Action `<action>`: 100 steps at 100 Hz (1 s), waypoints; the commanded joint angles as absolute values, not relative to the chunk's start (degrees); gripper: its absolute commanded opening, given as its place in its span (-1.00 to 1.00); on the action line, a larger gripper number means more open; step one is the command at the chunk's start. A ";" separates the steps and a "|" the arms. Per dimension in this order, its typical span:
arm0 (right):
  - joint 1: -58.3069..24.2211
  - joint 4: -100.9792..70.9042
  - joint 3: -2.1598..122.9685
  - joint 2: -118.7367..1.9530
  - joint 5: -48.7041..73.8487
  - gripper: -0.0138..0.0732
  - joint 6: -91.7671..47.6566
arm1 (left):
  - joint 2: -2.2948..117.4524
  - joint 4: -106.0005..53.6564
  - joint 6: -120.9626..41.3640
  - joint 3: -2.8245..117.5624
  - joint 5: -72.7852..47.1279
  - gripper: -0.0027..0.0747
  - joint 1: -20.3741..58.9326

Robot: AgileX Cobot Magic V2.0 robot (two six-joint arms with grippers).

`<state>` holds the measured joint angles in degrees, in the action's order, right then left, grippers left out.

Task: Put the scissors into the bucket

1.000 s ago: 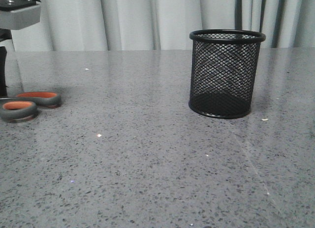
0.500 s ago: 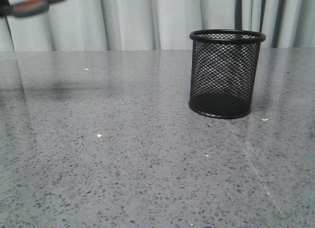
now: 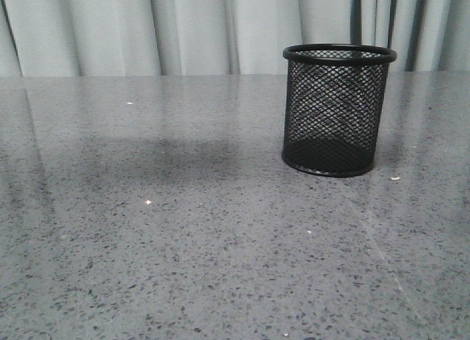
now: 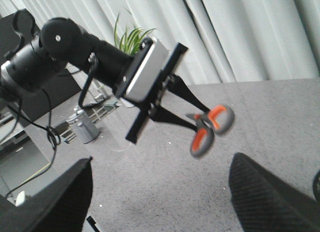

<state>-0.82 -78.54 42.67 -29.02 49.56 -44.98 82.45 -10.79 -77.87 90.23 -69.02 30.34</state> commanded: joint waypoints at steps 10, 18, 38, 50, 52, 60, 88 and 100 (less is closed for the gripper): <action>-3.62 -82.56 50.84 -36.77 51.77 0.49 -46.05 | 80.26 -12.17 -76.98 92.19 -64.62 -0.61 35.30; -4.69 -82.56 53.52 -39.76 53.83 0.49 -46.05 | 80.26 -12.17 -76.98 92.19 -64.10 -0.61 36.51; -5.37 -80.92 57.44 -44.64 53.37 0.49 -46.05 | 80.26 -12.52 -72.51 94.08 -63.20 -0.61 37.00; -5.37 -80.92 57.53 -46.17 53.48 0.49 -46.05 | 80.26 -13.21 -71.00 96.94 -62.29 -0.61 37.00; -5.37 -80.92 57.63 -46.49 53.48 0.50 -46.05 | 80.26 -13.56 -71.02 97.45 -61.98 -0.61 37.00; -5.37 -81.02 57.66 -46.62 52.59 0.50 -46.05 | 80.26 -15.34 -71.02 99.02 -60.67 -0.61 37.00; -5.37 -81.25 61.80 -51.20 52.73 0.57 -46.05 | 80.38 -18.93 -71.02 99.49 -57.70 -0.61 37.00; -6.45 -81.14 64.08 -53.84 52.88 0.57 -46.05 | 80.38 -18.93 -71.02 99.49 -57.19 -0.61 37.00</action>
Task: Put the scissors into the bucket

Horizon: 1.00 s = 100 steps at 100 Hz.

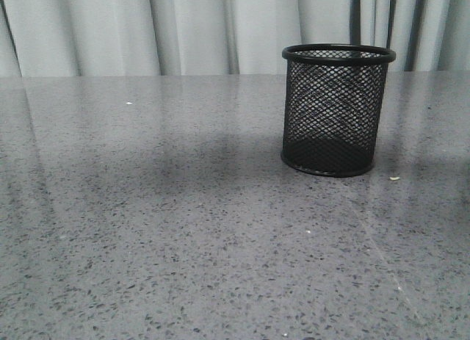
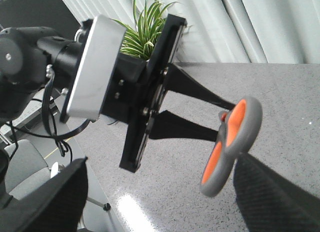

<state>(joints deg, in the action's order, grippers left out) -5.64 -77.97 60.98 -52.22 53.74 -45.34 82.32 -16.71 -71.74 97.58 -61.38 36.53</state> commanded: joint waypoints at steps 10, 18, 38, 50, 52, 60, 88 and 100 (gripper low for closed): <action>-8.76 -78.94 65.71 -56.49 51.95 0.57 -46.05 | 80.38 -18.93 -71.02 99.49 -56.99 -0.61 37.00; -11.00 -77.46 66.10 -58.21 49.69 0.57 -46.05 | 80.38 -18.93 -71.02 99.49 -56.94 -0.61 37.00; -15.25 -76.39 66.23 -61.61 44.32 0.57 -46.05 | 80.38 -18.93 -71.02 99.49 -56.85 -0.61 37.00; -15.64 -76.27 66.58 -62.68 44.49 0.57 -46.05 | 80.38 -18.66 -71.02 99.49 -56.96 -0.61 37.00; -15.64 -76.00 66.58 -62.68 44.12 0.57 -46.05 | 80.38 -18.65 -71.02 99.49 -56.96 -0.61 37.00; -15.64 -75.89 66.58 -62.68 41.87 0.57 -46.05 | 80.38 -18.54 -71.02 99.49 -56.96 -0.61 37.00; -15.64 -79.67 66.58 -64.20 40.62 0.57 -45.94 | 80.38 -18.57 -71.02 99.49 -56.77 -0.61 37.00; -15.64 -81.39 66.58 -65.71 41.66 0.57 -44.03 | 80.38 -18.78 -71.02 99.49 -56.87 -0.61 37.00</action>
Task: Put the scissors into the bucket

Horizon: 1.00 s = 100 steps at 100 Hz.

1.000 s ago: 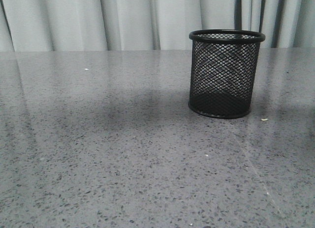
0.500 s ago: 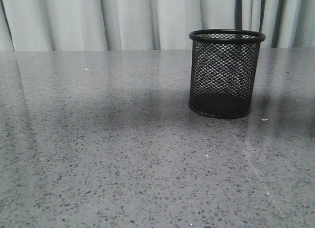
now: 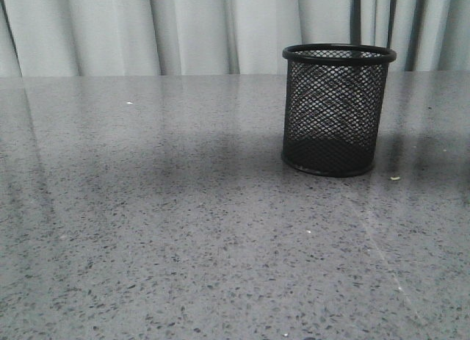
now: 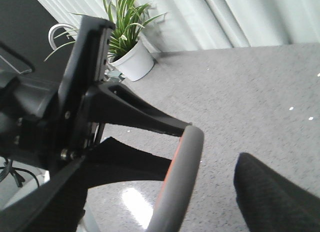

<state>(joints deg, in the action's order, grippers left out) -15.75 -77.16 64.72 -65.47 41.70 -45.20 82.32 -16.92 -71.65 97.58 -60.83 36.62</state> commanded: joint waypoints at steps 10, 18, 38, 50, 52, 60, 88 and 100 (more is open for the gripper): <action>-15.64 -81.51 66.58 -66.72 41.81 0.57 -42.89 | 80.28 -18.78 -71.02 99.49 -56.87 -0.61 37.00; -15.64 -81.98 66.58 -67.38 41.81 0.57 -42.78 | 80.28 -18.78 -71.02 99.49 -56.87 -0.61 37.00; -15.64 -82.91 66.58 -68.13 43.32 0.50 -42.78 | 80.28 -18.78 -71.02 99.49 -56.96 -0.61 37.00; -15.64 -83.22 66.58 -68.13 43.96 0.18 -42.78 | 80.28 -18.78 -71.02 99.49 -56.73 -0.61 37.00; -15.64 -83.21 66.58 -68.13 44.30 0.10 -42.78 | 80.28 -18.78 -71.02 99.49 -56.58 -0.61 36.89; -15.64 -83.21 66.58 -68.13 45.22 -0.23 -42.78 | 80.28 -18.67 -71.02 99.49 -56.00 -0.61 36.89; -15.64 -83.21 66.58 -68.13 46.76 -0.85 -43.00 | 80.07 -18.67 -71.02 99.49 -55.99 -0.52 36.89; -15.53 -81.92 66.58 -68.13 47.22 -0.85 -43.45 | 78.88 -19.62 -68.93 99.49 -55.07 0.01 36.89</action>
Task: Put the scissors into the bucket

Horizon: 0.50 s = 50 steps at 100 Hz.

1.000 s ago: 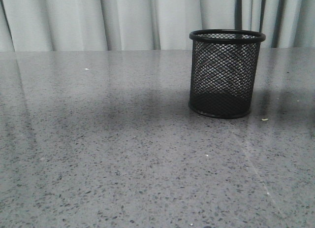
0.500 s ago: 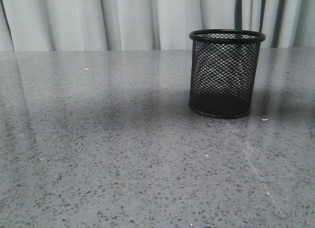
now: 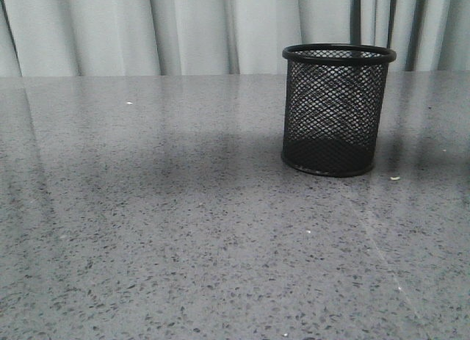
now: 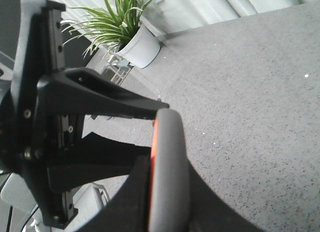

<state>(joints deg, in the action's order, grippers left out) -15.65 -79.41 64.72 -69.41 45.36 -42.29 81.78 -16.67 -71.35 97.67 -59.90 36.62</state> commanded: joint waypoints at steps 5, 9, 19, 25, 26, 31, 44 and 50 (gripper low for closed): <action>-15.53 -79.98 66.79 -68.13 47.16 -0.85 -43.45 | 78.01 -19.62 -66.85 99.49 -54.22 0.25 36.89; -15.53 -77.77 67.05 -68.13 47.11 -0.84 -43.45 | 77.09 -19.62 -65.43 99.49 -54.23 0.38 36.89; -14.82 -74.58 67.08 -68.13 47.21 -0.83 -43.45 | 73.96 -18.19 -62.35 99.49 -55.70 0.37 36.89; -13.71 -73.87 67.08 -67.77 47.32 -0.83 -43.45 | 71.11 -16.60 -56.75 99.49 -57.05 0.22 36.89; -13.42 -73.69 67.18 -67.66 47.32 -0.83 -43.45 | 71.11 -16.37 -56.75 99.49 -57.19 0.22 36.89; -12.37 -72.62 67.47 -67.15 47.45 -0.83 -43.54 | 68.95 -14.22 -51.41 99.49 -58.14 0.06 36.89; -8.44 -65.83 71.28 -65.40 50.35 -0.82 -43.54 | 62.78 -5.97 -37.86 99.49 -60.90 -0.36 36.89; -6.96 -62.23 73.78 -64.73 52.95 -0.82 -43.41 | 60.34 -2.77 -33.52 99.49 -62.90 -0.46 36.89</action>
<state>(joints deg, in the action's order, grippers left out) -9.25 -63.82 68.65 -67.54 50.67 -42.55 64.40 -6.75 -41.51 97.67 -63.85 36.62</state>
